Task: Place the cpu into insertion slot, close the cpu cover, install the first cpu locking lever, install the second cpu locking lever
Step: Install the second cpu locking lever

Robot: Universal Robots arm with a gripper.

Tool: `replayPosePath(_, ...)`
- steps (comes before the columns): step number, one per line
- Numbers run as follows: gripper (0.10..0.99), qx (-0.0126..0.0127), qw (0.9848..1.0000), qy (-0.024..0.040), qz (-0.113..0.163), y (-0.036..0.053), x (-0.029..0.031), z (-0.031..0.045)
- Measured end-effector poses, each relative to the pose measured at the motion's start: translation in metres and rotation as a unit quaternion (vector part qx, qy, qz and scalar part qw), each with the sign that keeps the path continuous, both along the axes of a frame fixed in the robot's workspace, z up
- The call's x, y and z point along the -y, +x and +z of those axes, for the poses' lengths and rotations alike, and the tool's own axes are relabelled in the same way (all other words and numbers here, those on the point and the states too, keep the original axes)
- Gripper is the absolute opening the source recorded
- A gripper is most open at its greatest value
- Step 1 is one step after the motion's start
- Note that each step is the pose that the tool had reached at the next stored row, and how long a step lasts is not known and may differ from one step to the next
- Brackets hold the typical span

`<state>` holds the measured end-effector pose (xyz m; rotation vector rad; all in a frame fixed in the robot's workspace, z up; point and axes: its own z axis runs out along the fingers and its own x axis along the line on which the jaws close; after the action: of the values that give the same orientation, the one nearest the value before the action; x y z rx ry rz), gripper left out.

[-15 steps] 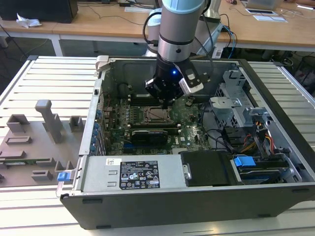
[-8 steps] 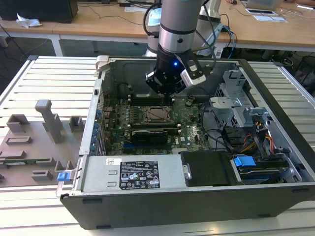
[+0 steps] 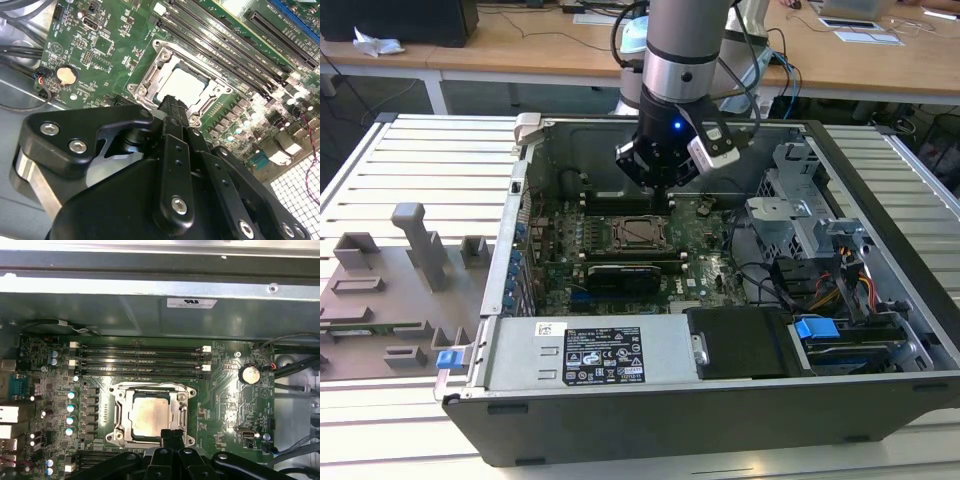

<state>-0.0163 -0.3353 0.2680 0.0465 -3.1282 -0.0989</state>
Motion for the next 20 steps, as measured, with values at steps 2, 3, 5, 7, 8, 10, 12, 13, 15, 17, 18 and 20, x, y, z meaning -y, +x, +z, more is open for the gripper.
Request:
replayPosePath(2, 0.106, -0.0001, 1.0, -0.0002, 0.0, 0.0, 0.0006, 0.0004)
replayPosePath(3, 0.106, 0.0, 1.0, -0.0001, 0.0, 0.0, 0.0017, 0.0003)
replayPosePath(5, 0.106, 0.0, 1.0, -0.0001, 0.0, 0.0, 0.0049, 0.0003)
replayPosePath(7, 0.106, 0.0, 1.0, 0.0, 0.0, 0.0, 0.011, 0.0003)
replayPosePath(8, 0.106, 0.0, 1.0, 0.0, 0.0, 0.0, 0.0159, 0.0003)
replayPosePath(10, 0.106, 0.0, 1.0, 0.0002, 0.0, 0.0, 0.0255, 0.0002)
replayPosePath(12, 0.106, 0.0, 1.0, 0.0011, 0.0, 0.0, 0.0338, 0.0)
replayPosePath(13, 0.106, 0.0, 1.0, 0.0016, 0.0, 0.0, 0.037, -0.0002)
replayPosePath(15, 0.106, 0.0, 1.0, 0.0043, 0.0, 0.0, 0.0443, -0.0008)
replayPosePath(17, 0.106, 0.0, 0.9999, 0.0113, 0.0, -0.0001, 0.0484, -0.0014)
replayPosePath(18, 0.106, 0.0, 0.9997, 0.0244, 0.0, -0.0002, 0.0493, -0.0018)
replayPosePath(20, 0.106, 0.0001, 0.9978, 0.067, 0.0, -0.0003, 0.0497, -0.0029)
